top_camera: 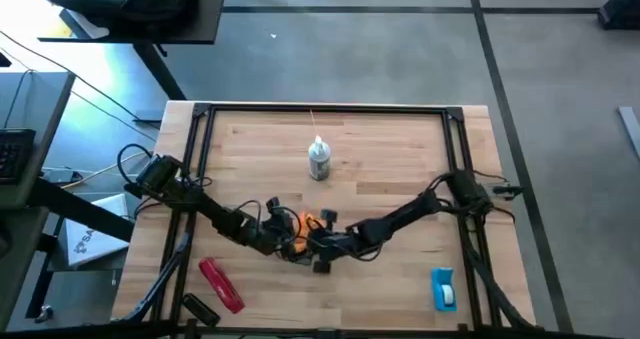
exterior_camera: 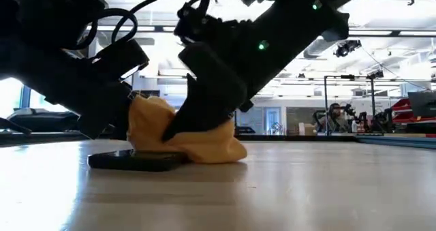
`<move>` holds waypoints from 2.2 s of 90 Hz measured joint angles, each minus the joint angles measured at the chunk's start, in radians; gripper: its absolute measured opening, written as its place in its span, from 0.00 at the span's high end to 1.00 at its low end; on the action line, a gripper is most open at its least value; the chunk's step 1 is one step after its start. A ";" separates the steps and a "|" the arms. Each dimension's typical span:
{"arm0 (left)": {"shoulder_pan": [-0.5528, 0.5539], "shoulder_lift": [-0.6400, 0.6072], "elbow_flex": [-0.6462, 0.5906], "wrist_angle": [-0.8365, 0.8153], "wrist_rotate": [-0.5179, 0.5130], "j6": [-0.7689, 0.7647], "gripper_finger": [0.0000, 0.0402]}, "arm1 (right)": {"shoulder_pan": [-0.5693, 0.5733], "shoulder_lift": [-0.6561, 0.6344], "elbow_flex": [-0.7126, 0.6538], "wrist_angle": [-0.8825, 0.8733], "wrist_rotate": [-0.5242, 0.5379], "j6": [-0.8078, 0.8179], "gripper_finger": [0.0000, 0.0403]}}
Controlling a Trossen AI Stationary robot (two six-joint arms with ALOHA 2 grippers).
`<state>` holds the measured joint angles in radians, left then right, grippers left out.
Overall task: Apply microfiber cloth
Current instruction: Wipe the front and back of the black cellphone using the orange microfiber cloth
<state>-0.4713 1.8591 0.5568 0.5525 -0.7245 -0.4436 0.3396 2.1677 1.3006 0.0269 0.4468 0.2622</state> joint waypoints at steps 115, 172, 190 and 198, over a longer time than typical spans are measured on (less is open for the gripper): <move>-0.004 0.000 0.002 -0.010 0.009 0.001 1.00 | -0.028 -0.097 -0.006 -0.244 -0.045 0.053 0.99; 0.000 0.000 0.001 0.001 -0.001 0.016 1.00 | 0.184 -0.195 -0.007 -0.334 0.065 0.086 0.99; 0.000 0.000 0.000 0.010 0.000 0.019 1.00 | 0.045 -0.130 -0.008 -0.138 -0.106 -0.146 0.99; 0.000 0.000 0.000 0.010 0.000 0.019 1.00 | -0.006 -0.087 -0.008 -0.061 -0.192 -0.189 0.99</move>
<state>-0.4717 1.8595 0.5568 0.5625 -0.7250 -0.4249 0.3336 2.0805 1.2930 -0.0338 0.2548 0.0734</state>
